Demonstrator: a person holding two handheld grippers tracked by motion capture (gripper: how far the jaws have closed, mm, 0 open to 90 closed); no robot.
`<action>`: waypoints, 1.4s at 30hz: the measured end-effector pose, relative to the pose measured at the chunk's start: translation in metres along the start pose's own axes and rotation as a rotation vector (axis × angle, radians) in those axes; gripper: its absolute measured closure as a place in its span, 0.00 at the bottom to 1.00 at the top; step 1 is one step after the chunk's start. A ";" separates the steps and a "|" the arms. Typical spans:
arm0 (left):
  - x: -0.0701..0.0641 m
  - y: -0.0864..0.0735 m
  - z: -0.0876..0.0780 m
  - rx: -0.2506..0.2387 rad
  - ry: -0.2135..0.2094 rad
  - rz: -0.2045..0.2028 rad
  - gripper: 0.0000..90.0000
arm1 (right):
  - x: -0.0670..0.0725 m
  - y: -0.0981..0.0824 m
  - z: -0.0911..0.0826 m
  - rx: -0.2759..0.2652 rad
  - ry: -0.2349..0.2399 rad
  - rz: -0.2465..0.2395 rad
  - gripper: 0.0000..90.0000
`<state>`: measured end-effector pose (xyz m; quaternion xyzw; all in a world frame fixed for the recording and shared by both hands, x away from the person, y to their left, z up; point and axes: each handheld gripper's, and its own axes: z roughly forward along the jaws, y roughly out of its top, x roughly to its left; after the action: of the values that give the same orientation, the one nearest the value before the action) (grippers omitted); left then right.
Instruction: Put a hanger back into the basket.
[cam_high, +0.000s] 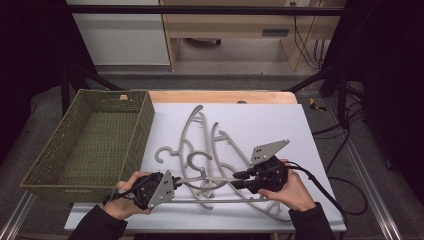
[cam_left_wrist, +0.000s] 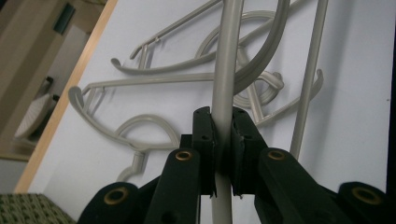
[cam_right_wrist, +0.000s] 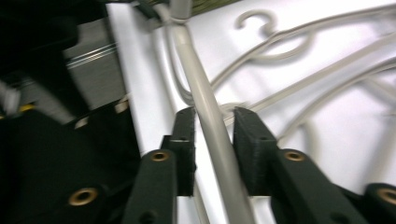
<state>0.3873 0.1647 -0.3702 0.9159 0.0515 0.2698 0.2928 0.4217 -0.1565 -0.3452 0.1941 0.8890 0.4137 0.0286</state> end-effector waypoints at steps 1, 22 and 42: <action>0.001 0.000 -0.001 0.004 0.000 -0.025 0.91 | 0.000 0.000 -0.001 -0.009 -0.019 -0.004 0.73; 0.027 -0.004 -0.016 0.068 0.152 -0.399 0.91 | -0.015 -0.038 -0.032 -0.370 -0.402 0.150 0.14; 0.089 -0.011 -0.077 -0.004 0.251 -0.519 0.91 | -0.025 -0.083 -0.042 -0.401 -0.478 0.293 0.04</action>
<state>0.4231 0.2359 -0.2826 0.8310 0.3195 0.2970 0.3453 0.4093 -0.2447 -0.3822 0.4016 0.7209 0.5227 0.2140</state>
